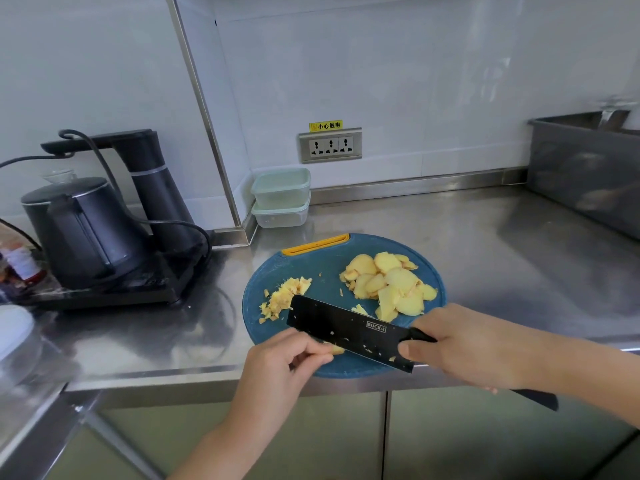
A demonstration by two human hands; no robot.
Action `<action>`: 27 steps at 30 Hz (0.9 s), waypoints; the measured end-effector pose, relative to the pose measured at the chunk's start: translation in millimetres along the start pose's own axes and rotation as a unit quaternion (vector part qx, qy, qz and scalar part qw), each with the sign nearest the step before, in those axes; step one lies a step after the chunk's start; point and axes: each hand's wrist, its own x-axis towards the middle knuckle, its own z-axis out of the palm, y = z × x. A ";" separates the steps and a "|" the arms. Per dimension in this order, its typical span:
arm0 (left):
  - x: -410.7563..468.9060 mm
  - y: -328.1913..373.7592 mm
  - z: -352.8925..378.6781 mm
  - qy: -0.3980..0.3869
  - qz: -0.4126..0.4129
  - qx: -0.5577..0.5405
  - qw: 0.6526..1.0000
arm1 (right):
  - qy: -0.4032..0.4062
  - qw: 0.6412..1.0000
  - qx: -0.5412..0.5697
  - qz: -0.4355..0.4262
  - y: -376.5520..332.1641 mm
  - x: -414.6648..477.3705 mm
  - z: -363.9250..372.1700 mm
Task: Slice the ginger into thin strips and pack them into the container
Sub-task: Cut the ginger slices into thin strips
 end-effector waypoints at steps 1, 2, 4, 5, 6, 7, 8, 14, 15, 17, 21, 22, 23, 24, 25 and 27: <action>0.4 0.3 0.0 -0.001 -0.003 0.000 1.000 | 0.003 1.000 -0.009 -0.005 0.5 -0.5 -0.2; 1.1 0.7 -0.1 0.000 -0.005 0.001 1.000 | 0.006 1.000 -0.017 -0.008 0.8 -1.3 -0.7; 1.7 1.2 -0.1 0.001 -0.006 0.004 1.000 | 0.009 1.000 -0.027 -0.006 1.7 -2.7 -1.1; 1.7 1.6 -0.1 0.002 -0.005 0.005 1.000 | 0.009 1.000 -0.030 -0.006 2.4 -3.2 -0.6; 1.9 1.7 -0.2 0.003 -0.002 0.006 1.000 | 0.011 0.999 -0.030 -0.007 3.3 -3.4 0.4; 1.7 1.3 -0.2 0.004 0.000 0.009 1.000 | 0.013 0.999 -0.030 -0.008 4.2 -3.4 2.0; 1.6 1.1 -0.1 0.004 0.001 0.014 1.000 | 0.016 0.999 -0.030 -0.007 4.4 -3.6 3.6; 0.8 0.8 1.8 0.009 -0.009 0.020 1.000 | 0.033 0.998 -0.055 0.004 0.0 -8.0 11.0; 1.1 0.7 2.2 0.011 -0.012 0.018 1.000 | 0.034 0.998 -0.062 0.004 -0.4 -8.1 11.7; 1.6 0.4 2.5 0.014 -0.014 0.014 1.000 | 0.035 0.997 -0.071 0.002 -1.1 -6.8 12.9; 1.7 -0.3 3.3 0.019 -0.010 0.012 1.000 | 0.034 0.996 -0.082 0.004 -3.3 -3.8 13.1; 1.8 -0.3 3.7 0.021 -0.009 0.012 1.000 | 0.033 0.996 -0.085 0.005 -3.4 -3.2 13.2; 1.9 -0.5 4.0 0.023 -0.009 0.012 1.000 | 0.031 0.996 -0.088 0.006 -3.5 -2.3 13.5; 2.0 -0.6 4.3 0.024 -0.009 0.011 1.000 | 0.032 0.995 -0.091 0.006 -3.8 -1.0 14.2; 1.9 -0.4 4.4 0.024 -0.011 0.010 1.000 | 0.034 0.995 -0.093 0.005 -4.8 0.1 14.9; 2.0 0.1 4.4 0.025 -0.013 0.010 1.000 | 0.038 0.995 -0.096 0.000 -7.6 3.1 16.0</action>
